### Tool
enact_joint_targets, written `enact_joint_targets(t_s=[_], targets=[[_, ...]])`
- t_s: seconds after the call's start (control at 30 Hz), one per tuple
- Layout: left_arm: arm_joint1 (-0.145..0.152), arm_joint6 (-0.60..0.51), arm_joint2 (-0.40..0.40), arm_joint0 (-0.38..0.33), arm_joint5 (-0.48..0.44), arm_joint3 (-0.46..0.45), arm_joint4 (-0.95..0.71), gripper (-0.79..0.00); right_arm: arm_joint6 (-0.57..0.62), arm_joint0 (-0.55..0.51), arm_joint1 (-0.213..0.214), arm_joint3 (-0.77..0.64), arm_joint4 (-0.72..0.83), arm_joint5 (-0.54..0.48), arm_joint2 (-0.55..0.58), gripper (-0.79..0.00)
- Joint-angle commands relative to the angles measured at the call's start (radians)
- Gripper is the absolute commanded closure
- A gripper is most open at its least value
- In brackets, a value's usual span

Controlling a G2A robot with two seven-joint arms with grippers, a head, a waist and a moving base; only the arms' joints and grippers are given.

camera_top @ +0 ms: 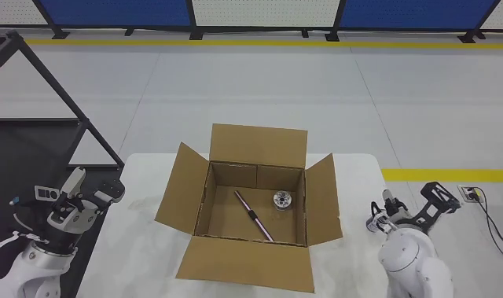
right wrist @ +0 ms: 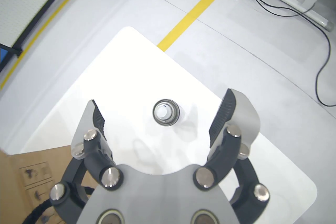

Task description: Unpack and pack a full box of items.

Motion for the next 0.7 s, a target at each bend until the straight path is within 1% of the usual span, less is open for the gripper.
enact_joint_targets(t_s=[0.0,0.03,0.1,0.27,0.33,0.37,0.67], targets=[[0.000,0.000,0.000,0.000,0.000,0.000,0.000,-0.785,-0.017,-0.052,-0.001,-0.118,0.039,-0.036,-0.002,-0.785],[0.000,0.000,0.000,0.000,0.000,0.000,0.000,-0.785,-0.022,-0.068,-0.001,-0.148,0.053,-0.051,-0.004,-0.785],[0.000,0.000,0.000,0.000,0.000,0.000,0.000,-0.785,-0.038,-0.119,-0.001,-0.243,0.097,-0.116,-0.015,-0.785],[0.000,0.000,0.000,0.000,0.000,0.000,0.000,-0.785,-0.075,-0.213,0.003,-0.389,0.091,-0.239,-0.095,-0.785],[0.000,0.000,0.000,0.000,0.000,0.000,0.000,-0.785,-0.094,-0.225,0.004,-0.389,0.067,-0.269,-0.127,-0.785],[0.000,0.000,0.000,0.000,0.000,0.000,0.000,-0.785,-0.100,-0.227,0.004,-0.389,0.055,-0.267,-0.139,-0.785],[0.000,0.000,0.000,0.000,0.000,0.000,0.000,-0.785,-0.100,-0.227,0.004,-0.389,0.055,-0.267,-0.139,-0.785]])
